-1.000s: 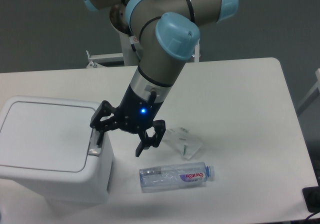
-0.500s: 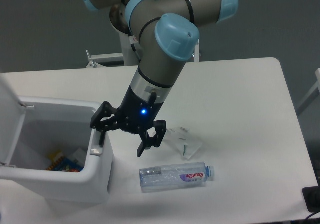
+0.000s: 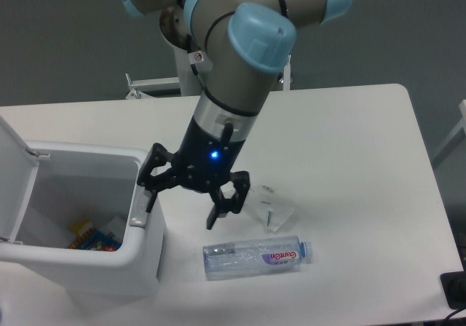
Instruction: Open the trash can
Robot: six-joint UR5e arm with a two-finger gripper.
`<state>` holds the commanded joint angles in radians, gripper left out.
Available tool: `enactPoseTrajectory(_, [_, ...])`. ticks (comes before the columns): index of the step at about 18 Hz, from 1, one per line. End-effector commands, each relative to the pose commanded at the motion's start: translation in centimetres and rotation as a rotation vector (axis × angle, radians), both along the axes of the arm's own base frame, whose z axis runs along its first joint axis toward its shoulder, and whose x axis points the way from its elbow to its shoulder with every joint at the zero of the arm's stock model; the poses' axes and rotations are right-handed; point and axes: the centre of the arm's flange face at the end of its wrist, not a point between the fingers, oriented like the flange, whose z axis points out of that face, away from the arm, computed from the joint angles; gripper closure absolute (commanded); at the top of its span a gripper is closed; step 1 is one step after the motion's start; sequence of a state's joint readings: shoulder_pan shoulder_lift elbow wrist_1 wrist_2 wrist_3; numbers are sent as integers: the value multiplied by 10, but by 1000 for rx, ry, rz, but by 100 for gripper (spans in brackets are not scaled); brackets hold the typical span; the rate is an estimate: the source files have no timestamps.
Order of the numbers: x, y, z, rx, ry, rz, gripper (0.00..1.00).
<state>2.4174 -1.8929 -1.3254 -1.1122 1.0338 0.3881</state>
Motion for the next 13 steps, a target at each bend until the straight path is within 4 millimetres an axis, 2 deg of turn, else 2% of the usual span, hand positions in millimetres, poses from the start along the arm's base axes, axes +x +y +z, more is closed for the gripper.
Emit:
enactPoseTrajectory(7, [-127,-77,-60,-98,90,30,0])
enactPoseTrajectory(12, [-186,-118,-107,-222,195,-61,0])
enactPoseTrajectory(13, [-193,-123,-114,-254,217,-83,0])
